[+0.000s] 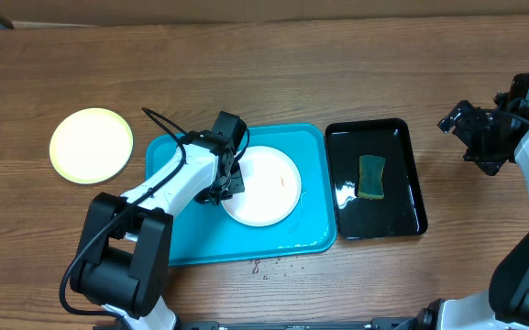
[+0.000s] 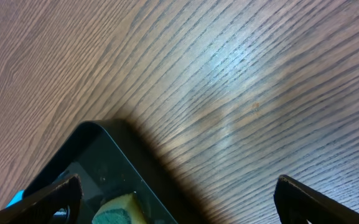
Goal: Clean dirty plates on tray and stack at the side
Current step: 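Grasp the green-yellow sponge in the black tray with the right gripper, then scrub the white plate with the sponge while left gripper holds the rim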
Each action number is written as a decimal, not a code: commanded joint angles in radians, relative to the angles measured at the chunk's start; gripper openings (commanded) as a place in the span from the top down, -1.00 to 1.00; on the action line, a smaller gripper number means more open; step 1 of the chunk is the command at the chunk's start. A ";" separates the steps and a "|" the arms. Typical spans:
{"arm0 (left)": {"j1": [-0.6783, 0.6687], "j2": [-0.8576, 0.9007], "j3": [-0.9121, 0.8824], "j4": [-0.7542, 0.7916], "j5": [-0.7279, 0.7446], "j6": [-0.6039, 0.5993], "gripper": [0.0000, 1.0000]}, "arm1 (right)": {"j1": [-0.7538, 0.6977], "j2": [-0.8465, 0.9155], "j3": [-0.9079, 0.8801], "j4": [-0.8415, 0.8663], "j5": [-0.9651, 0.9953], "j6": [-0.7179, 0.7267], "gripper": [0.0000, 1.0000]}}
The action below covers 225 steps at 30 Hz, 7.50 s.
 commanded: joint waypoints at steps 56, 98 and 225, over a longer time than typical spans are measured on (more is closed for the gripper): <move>0.000 0.013 -0.105 0.163 0.014 -0.020 0.88 | 0.611 0.000 -0.109 -0.124 0.316 -0.042 -1.00; 0.000 0.013 -0.105 0.163 0.014 -0.020 0.28 | 0.611 0.022 -0.200 0.033 0.298 -0.060 0.93; -0.013 0.013 -0.119 0.219 0.115 0.100 0.92 | 0.945 0.203 -0.064 0.302 0.253 -0.126 0.92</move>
